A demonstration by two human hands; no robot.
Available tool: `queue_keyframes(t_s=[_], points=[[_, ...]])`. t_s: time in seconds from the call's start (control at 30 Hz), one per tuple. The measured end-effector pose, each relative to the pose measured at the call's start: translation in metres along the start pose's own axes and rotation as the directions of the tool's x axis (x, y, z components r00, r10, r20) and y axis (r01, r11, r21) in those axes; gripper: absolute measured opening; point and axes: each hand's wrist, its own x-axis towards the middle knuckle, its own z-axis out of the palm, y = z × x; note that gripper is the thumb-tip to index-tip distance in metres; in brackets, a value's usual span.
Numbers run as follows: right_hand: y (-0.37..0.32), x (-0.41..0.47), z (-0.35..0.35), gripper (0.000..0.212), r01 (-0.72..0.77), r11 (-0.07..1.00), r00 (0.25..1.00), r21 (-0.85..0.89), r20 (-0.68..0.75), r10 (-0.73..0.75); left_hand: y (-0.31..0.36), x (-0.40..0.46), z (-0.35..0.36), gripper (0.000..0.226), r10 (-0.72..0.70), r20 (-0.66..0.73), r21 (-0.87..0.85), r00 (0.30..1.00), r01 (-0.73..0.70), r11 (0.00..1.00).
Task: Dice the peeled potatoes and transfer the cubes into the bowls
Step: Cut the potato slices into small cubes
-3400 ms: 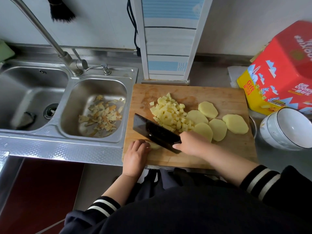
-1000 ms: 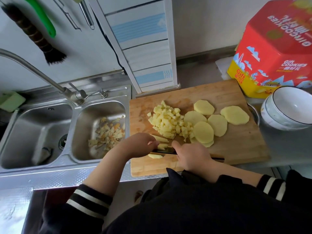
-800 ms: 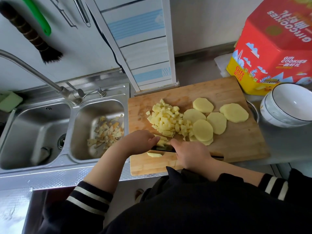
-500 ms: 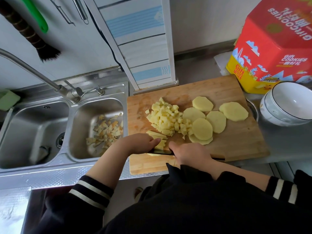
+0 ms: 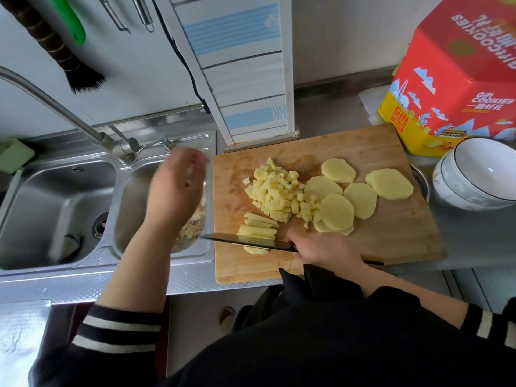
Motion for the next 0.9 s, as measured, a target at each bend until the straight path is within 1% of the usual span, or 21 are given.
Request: queue_keyframes(t_s=[0.03, 0.07, 0.1, 0.13, 0.17, 0.2, 0.23, 0.27, 0.3, 0.33, 0.4, 0.47, 0.53, 0.6, 0.67, 0.77, 0.9], points=[[0.001, -0.003, 0.001, 0.027, -0.051, 0.998, 0.998, 0.033, -0.034, 0.052, -0.009, -0.002, -0.005, 0.014, 0.046, -0.198, -0.012, 0.979, -0.049, 0.999], [0.002, -0.006, -0.001, 0.027, -0.096, 0.993, 0.991, 0.066, -0.087, 0.101, -0.02, -0.007, -0.005, 0.013, 0.101, -0.323, 0.019, 0.941, -0.1, 0.995], [0.002, -0.01, -0.001, 0.027, -0.135, 0.985, 0.982, 0.106, -0.12, 0.147, -0.034, -0.013, 0.0, 0.014, 0.164, -0.36, 0.076, 0.918, -0.146, 0.986], [0.004, -0.013, -0.001, 0.028, -0.161, 0.978, 0.972, 0.137, -0.149, 0.181, -0.049, -0.023, 0.008, 0.017, 0.244, -0.312, 0.14, 0.918, -0.209, 0.968], [0.007, -0.015, -0.001, 0.028, -0.177, 0.969, 0.963, 0.171, -0.174, 0.207, -0.064, -0.036, 0.02, 0.025, 0.333, -0.189, 0.197, 0.924, -0.296, 0.934], [0.009, -0.016, -0.002, 0.029, -0.188, 0.961, 0.954, 0.204, -0.193, 0.228, -0.078, -0.051, 0.032, 0.035, 0.401, -0.022, 0.232, 0.916, -0.386, 0.893], [0.012, -0.017, -0.001, 0.029, -0.2, 0.953, 0.945, 0.226, -0.211, 0.248, -0.088, -0.065, 0.046, 0.047, 0.423, 0.156, 0.248, 0.893, -0.45, 0.858], [0.015, -0.016, 0.0, 0.029, -0.217, 0.945, 0.935, 0.245, -0.225, 0.273, -0.094, -0.076, 0.058, 0.059, 0.409, 0.309, 0.257, 0.859, -0.49, 0.833], [0.018, -0.015, 0.001, 0.028, -0.234, 0.935, 0.924, 0.267, -0.237, 0.299, -0.095, -0.083, 0.069, 0.07, 0.379, 0.427, 0.264, 0.821, -0.514, 0.816], [0.02, -0.015, 0.002, 0.027, -0.242, 0.924, 0.916, 0.297, -0.244, 0.318, -0.093, -0.086, 0.078, 0.079, 0.354, 0.514, 0.269, 0.781, -0.539, 0.798], [0.025, -0.014, 0.003, 0.025, -0.239, 0.899, 0.905, 0.366, -0.253, 0.343, -0.087, -0.083, 0.093, 0.092, 0.325, 0.634, 0.27, 0.702, -0.595, 0.757], [0.027, -0.014, 0.003, 0.025, -0.238, 0.882, 0.896, 0.406, -0.259, 0.361, -0.079, -0.074, 0.104, 0.098, 0.287, 0.71, 0.281, 0.643, -0.632, 0.722], [0.028, -0.016, 0.002, 0.025, -0.253, 0.869, 0.89, 0.424, -0.251, 0.381, -0.076, -0.066, 0.113, 0.099, 0.251, 0.757, 0.282, 0.604, -0.647, 0.709], [0.028, -0.019, 0.003, 0.026, -0.274, 0.864, 0.884, 0.422, -0.243, 0.399, -0.074, -0.061, 0.117, 0.098, 0.226, 0.781, 0.278, 0.582, -0.648, 0.709], [0.028, -0.023, 0.004, 0.026, -0.281, 0.869, 0.884, 0.407, -0.241, 0.399, -0.071, -0.057, 0.119, 0.095, 0.239, 0.788, 0.269, 0.568, -0.666, 0.695], [0.026, -0.027, 0.003, 0.026, -0.281, 0.874, 0.889, 0.396, -0.235, 0.392, -0.07, -0.054, 0.12, 0.093, 0.225, 0.782, 0.282, 0.581, -0.652, 0.704], [0.024, -0.027, 0.002, 0.028, -0.275, 0.887, 0.894, 0.372, -0.239, 0.378, -0.068, -0.057, 0.12, 0.091, 0.172, 0.764, 0.296, 0.622, -0.574, 0.764]])
